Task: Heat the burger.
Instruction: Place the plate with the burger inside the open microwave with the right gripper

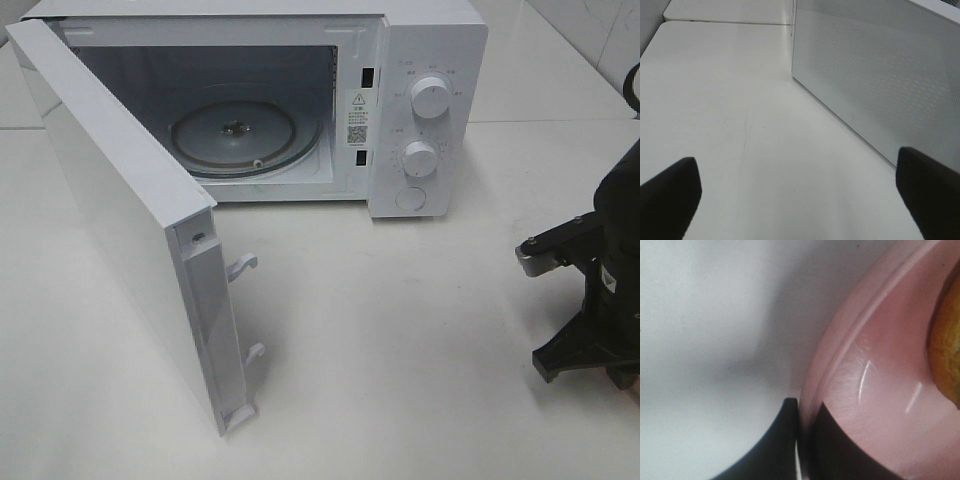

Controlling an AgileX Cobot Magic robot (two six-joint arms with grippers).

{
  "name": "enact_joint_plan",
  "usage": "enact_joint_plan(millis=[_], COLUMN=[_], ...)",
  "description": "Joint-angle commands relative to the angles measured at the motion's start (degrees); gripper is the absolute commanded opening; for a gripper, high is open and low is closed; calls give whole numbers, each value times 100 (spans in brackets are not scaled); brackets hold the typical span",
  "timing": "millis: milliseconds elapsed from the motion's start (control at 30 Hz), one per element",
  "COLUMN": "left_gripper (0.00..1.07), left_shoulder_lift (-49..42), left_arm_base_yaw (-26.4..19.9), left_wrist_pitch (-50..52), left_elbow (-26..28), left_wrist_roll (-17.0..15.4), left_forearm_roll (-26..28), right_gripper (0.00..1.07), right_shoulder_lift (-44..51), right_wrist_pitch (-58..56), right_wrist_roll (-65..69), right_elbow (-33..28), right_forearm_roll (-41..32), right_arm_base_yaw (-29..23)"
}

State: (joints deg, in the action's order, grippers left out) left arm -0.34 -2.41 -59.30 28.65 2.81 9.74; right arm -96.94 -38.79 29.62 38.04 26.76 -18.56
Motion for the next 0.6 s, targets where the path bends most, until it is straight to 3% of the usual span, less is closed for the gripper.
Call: enact_joint_plan(millis=[33, 600], left_gripper=[98, 98], left_shoulder_lift=[-97, -97], left_arm_base_yaw=[11, 11], left_wrist_pitch=[11, 11], left_elbow=[-11, -11], left_wrist_roll=[-29, -29], left_forearm_roll=[23, 23], right_gripper=[0, 0], right_shoulder_lift=[212, 963], right_wrist_pitch=[-269, -1129], right_wrist_roll=[304, 699], right_elbow=[-103, -132], right_forearm_roll=[309, 630], right_arm_base_yaw=[-201, -1163])
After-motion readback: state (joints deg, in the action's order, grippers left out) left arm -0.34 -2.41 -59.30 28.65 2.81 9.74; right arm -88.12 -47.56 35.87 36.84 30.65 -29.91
